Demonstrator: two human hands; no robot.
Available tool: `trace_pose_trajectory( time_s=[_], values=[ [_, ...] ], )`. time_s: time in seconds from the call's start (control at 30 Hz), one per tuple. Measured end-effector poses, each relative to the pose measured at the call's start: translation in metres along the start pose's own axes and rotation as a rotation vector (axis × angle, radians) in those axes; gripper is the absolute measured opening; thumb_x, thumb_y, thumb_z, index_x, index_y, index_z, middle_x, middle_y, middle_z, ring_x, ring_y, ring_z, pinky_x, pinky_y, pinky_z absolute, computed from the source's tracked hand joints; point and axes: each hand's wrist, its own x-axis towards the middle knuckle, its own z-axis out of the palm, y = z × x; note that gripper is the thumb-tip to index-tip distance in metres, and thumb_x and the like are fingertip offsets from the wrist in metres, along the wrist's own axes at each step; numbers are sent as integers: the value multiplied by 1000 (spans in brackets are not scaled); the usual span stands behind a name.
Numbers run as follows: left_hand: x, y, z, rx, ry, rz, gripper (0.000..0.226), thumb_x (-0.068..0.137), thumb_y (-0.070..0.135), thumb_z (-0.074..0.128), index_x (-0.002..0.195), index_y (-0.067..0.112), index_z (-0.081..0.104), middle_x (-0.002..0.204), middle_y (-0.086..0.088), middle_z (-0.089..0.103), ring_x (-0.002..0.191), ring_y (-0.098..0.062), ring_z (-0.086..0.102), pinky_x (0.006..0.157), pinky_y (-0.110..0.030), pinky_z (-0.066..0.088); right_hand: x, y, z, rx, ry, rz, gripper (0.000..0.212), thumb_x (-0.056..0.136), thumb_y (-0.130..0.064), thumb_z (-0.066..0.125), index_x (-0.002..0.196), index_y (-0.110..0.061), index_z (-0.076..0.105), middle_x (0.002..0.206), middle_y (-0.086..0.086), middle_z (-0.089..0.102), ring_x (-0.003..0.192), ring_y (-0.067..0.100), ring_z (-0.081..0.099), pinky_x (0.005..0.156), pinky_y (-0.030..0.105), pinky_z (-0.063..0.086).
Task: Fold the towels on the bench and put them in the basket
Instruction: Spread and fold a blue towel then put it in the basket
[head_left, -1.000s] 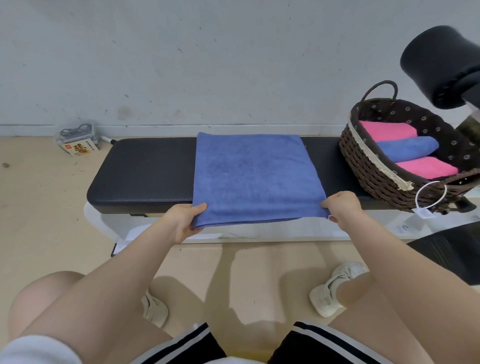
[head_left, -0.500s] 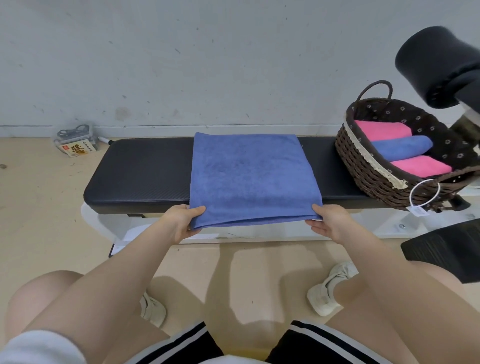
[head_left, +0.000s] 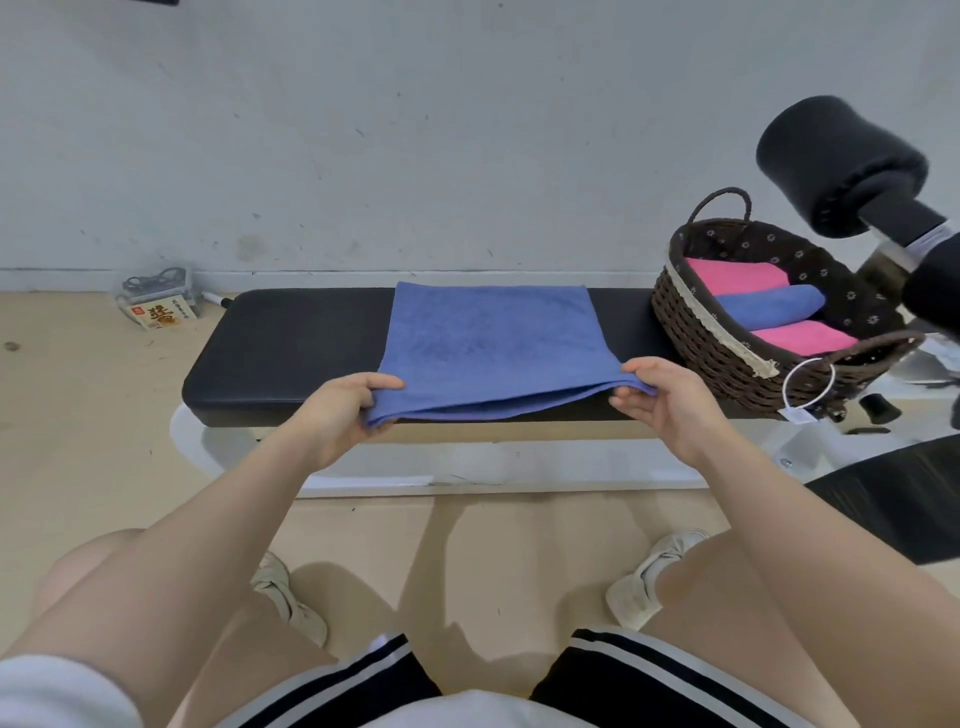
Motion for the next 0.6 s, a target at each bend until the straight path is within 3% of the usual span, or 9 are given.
trace_pose_trajectory(
  time_s=[0.07, 0.13, 0.23, 0.3, 0.33, 0.43, 0.5, 0.57, 0.6],
  values=[
    [-5, 5, -5, 77, -34, 17, 48, 81, -20, 25, 101, 2, 62, 110, -14, 56, 90, -25, 61, 81, -31, 51, -3, -3, -6, -11, -85, 21, 31, 90, 5, 32, 103, -5, 58, 86, 7, 73, 84, 18, 71, 86, 30, 51],
    [-10, 7, -12, 223, -114, 51, 49, 80, -20, 33, 112, 4, 58, 111, -11, 58, 96, -20, 62, 92, -32, 47, -7, -4, -7, -130, -149, 32, 32, 92, 3, 37, 116, -8, 57, 109, 4, 69, 105, 14, 64, 96, 31, 45],
    [-16, 8, -17, 442, -171, 149, 47, 70, -8, 53, 112, 12, 62, 107, -6, 63, 103, -22, 60, 104, -41, 41, -8, -1, -2, -354, -21, -38, 18, 87, -15, 64, 105, -14, 66, 104, 1, 70, 103, 10, 62, 95, 30, 45],
    [-19, 10, -14, 506, -128, 195, 35, 75, -2, 64, 105, 16, 65, 103, -3, 65, 99, -21, 60, 101, -42, 43, -11, -2, 3, -405, 88, -122, 8, 89, -14, 60, 90, -18, 66, 88, -1, 70, 90, 12, 62, 89, 31, 45],
    [-22, 11, -11, 520, -95, 216, 29, 79, 1, 67, 103, 16, 65, 102, -3, 65, 99, -21, 60, 99, -41, 45, -12, -3, 4, -418, 115, -165, 12, 90, -13, 56, 85, -19, 65, 82, -1, 68, 84, 14, 59, 83, 30, 44],
    [-27, 13, -4, 609, -15, 268, 24, 82, 7, 67, 105, 15, 63, 102, -4, 64, 95, -20, 59, 86, -32, 46, -15, -9, 4, -424, 146, -268, 11, 90, -8, 55, 88, -5, 66, 84, 7, 53, 81, 18, 44, 68, 26, 35],
    [-27, 14, -4, 673, 12, 325, 23, 82, 9, 68, 104, 14, 63, 99, -4, 64, 89, -19, 58, 78, -28, 44, -12, -13, 2, -395, 142, -281, 14, 89, -2, 54, 96, 6, 63, 97, 5, 53, 91, 17, 45, 74, 24, 35],
    [-25, 16, -6, 717, 28, 359, 13, 84, 15, 67, 95, 10, 63, 89, -5, 63, 79, -18, 56, 68, -25, 44, -10, -15, 1, -359, 114, -228, 14, 89, -1, 52, 93, -3, 65, 99, 2, 59, 93, 14, 50, 84, 25, 33],
    [-23, 18, -6, 722, 38, 372, 15, 85, 19, 65, 91, 5, 63, 82, -8, 60, 72, -20, 53, 64, -26, 41, -8, -17, 3, -349, 90, -215, 17, 90, -1, 50, 84, -9, 64, 89, 1, 60, 86, 13, 51, 82, 26, 33]
  ],
)
